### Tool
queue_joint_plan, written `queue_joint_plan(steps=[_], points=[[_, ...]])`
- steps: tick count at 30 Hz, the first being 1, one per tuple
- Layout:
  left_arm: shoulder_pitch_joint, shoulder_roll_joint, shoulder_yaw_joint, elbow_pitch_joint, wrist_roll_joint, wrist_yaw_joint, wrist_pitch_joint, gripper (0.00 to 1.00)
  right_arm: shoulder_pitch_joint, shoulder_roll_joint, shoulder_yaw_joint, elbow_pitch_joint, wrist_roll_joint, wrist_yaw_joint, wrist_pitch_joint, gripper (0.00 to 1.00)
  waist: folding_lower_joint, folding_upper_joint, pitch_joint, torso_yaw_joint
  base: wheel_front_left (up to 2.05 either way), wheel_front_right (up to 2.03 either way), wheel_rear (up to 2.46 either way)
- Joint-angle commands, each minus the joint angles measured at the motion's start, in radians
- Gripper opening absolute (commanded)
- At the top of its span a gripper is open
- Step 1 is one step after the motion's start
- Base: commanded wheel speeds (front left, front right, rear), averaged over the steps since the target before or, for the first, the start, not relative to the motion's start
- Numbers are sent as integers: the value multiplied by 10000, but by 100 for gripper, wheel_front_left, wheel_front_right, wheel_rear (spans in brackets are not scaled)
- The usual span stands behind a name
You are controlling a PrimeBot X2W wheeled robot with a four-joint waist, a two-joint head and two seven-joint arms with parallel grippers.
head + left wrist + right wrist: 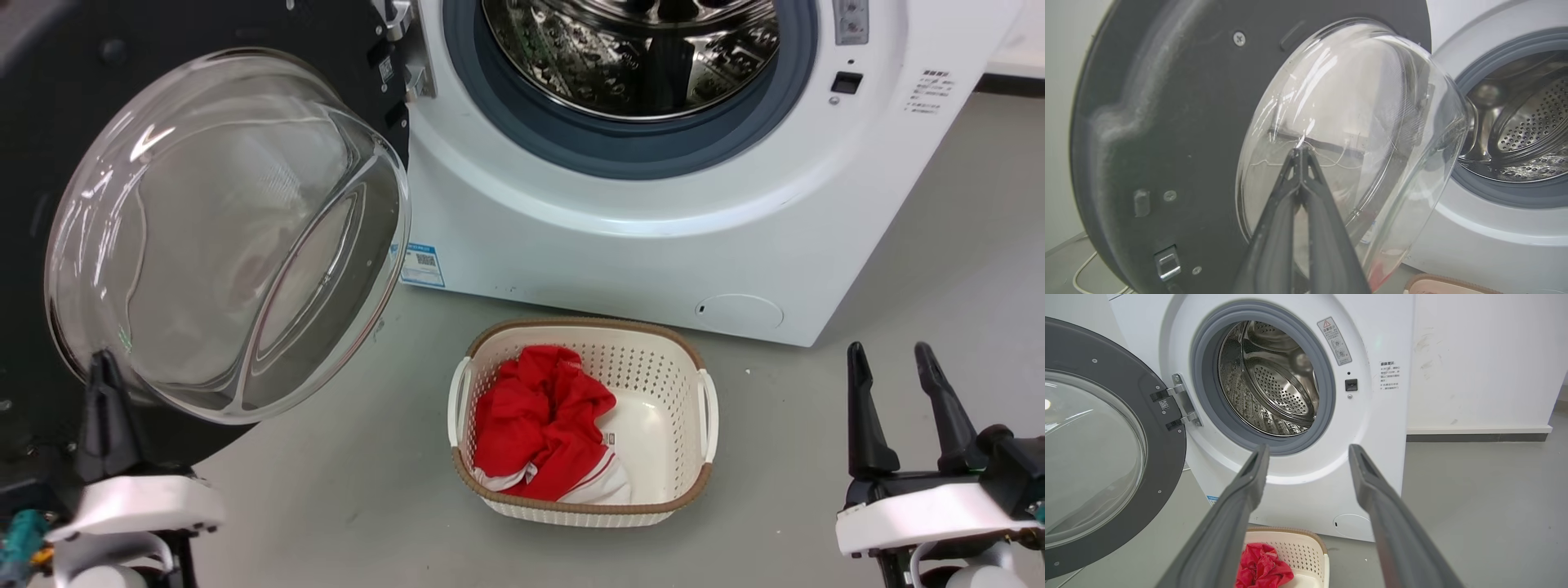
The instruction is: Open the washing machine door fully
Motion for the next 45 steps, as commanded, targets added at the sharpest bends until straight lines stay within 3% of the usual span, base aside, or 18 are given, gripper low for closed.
queue_joint_plan(steps=[1,12,21,22,24,25,27,45], points=[[263,-149,-265,-214,155,-108,-21,0,135,15,53,61,25,-3,-88,100,0,0,-241,-113,0,0,0],[296,-827,-2334,-146,979,-581,105,0,292,14,226,229,-187,-3,-85,100,0,0,-858,-775,0,0,0],[98,-899,-2982,566,1323,-637,42,0,386,14,294,249,-274,-3,-19,100,0,0,-1070,-1589,0,0,0],[117,-908,-2978,597,1309,-623,38,4,401,14,268,249,-258,-3,-18,100,0,0,-1074,-1669,0,0,0],[178,-916,-2990,670,1298,-590,31,45,441,14,233,271,-288,-3,-15,100,0,0,-1114,-1808,0,0,0],[178,-916,-2990,670,1298,-590,31,45,441,14,233,271,-288,-3,-15,100,0,0,-1114,-1808,0,0,0],[248,-908,-2982,748,1260,-568,17,100,486,14,205,276,-331,-3,8,100,0,0,-1154,-1912,0,0,0],[326,-657,-2859,611,1410,-232,-35,100,481,14,236,325,-361,-3,-25,100,0,0,-1120,-2149,0,0,0]])
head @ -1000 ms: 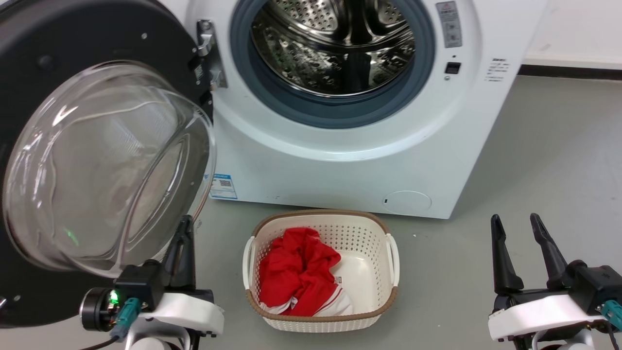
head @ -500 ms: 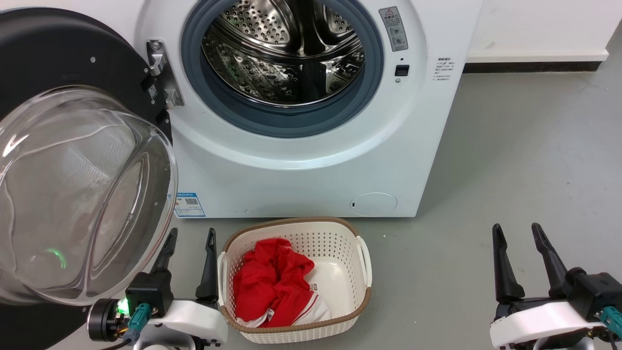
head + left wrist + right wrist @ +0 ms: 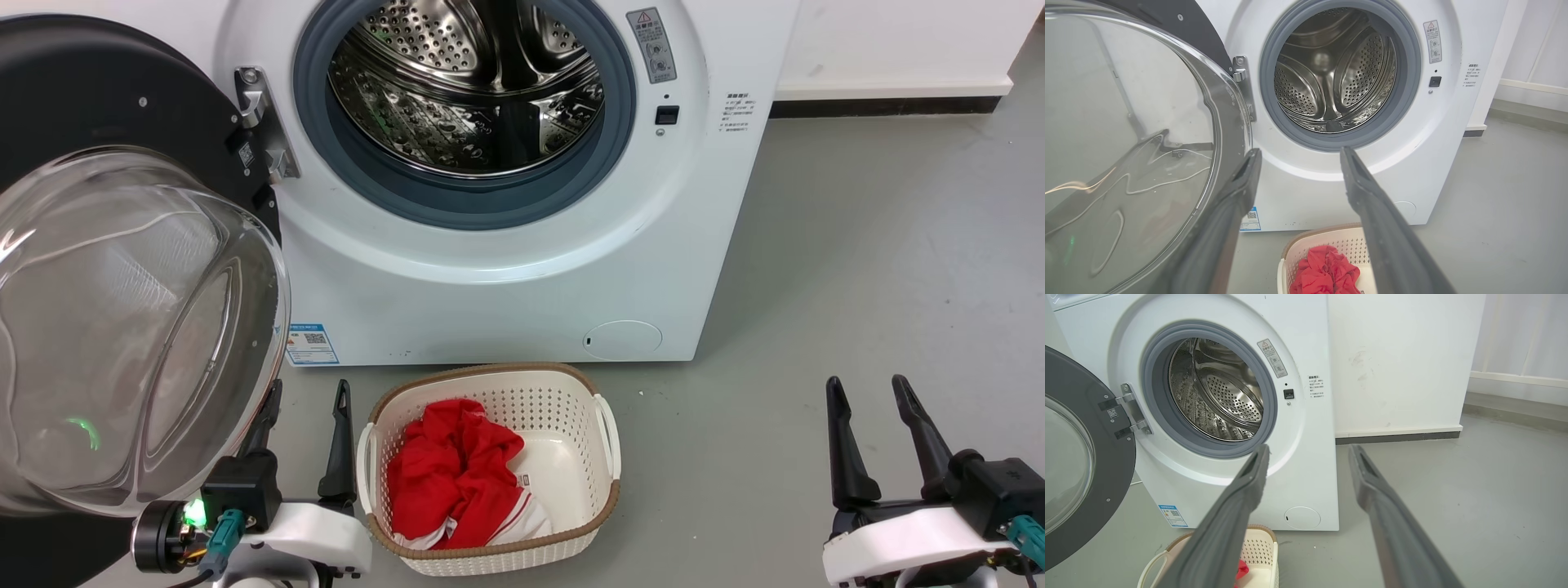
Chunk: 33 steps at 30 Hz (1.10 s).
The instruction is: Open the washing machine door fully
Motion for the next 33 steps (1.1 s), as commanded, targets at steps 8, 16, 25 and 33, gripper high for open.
queue_joint_plan(steps=[8,16,25,33], points=[[37,73,43,-45,-55,81,-71,100,-20,12,18,92,80,-4,-80,100,0,0,11,15,0,0,0],[37,114,55,-68,-82,60,-58,100,-44,12,1,117,143,-3,-102,100,0,0,51,26,0,0,0],[40,4,133,324,-562,11,201,0,101,-3,39,381,616,2,-14,0,1,0,71,26,0,0,0],[-15,-79,332,338,-2165,-178,597,0,-83,-76,11,564,2266,1,299,0,1,0,64,18,0,0,0]])
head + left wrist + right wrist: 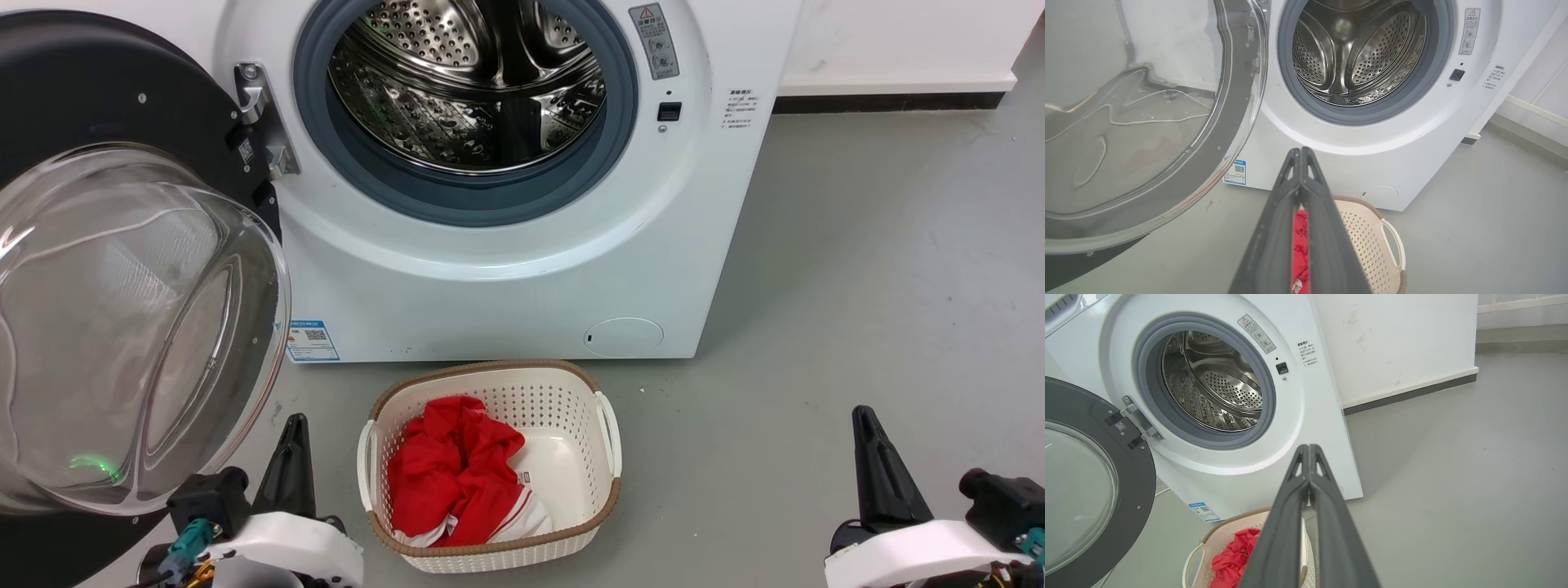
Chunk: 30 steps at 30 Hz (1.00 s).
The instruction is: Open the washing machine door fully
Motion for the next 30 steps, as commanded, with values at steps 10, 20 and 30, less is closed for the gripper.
queue_joint_plan(steps=[10,20,30], points=[[-304,-83,281,-139,-2159,-275,473,0,-458,-122,-58,100,2205,-1,386,0,0,0,-9,-12,0,0,0],[-380,-165,491,-107,-3749,-464,865,0,-638,-159,-105,266,3803,-1,707,0,0,0,-17,-22,0,0,0],[-446,-231,658,-76,-5029,-625,1187,0,-767,-180,-154,403,5086,-2,980,0,0,0,-24,-31,0,0,0]])
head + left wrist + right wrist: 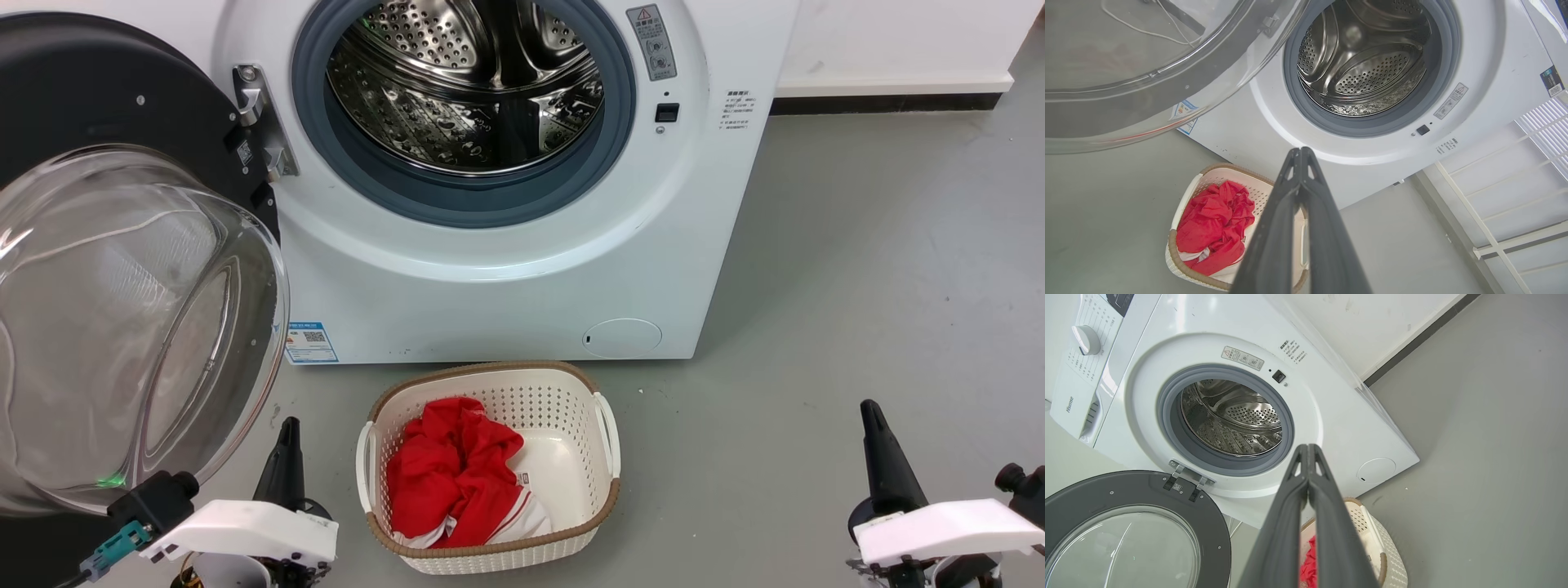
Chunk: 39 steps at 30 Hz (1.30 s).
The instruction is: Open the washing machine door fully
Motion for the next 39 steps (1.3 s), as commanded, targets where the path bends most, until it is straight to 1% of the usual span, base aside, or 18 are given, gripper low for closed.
queue_joint_plan(steps=[1,18,39], points=[[-304,12,68,-86,-323,-83,63,0,-315,-74,-35,-65,334,0,62,0,0,0,-1,-1,0,0,0],[-398,-107,355,-30,-2431,-335,603,0,-531,-93,-139,163,2429,0,531,0,0,0,-15,-18,0,0,0],[-477,-223,650,31,-4606,-617,1151,0,-765,-88,-276,413,4565,-1,1038,0,0,0,-32,-39,0,0,0]])
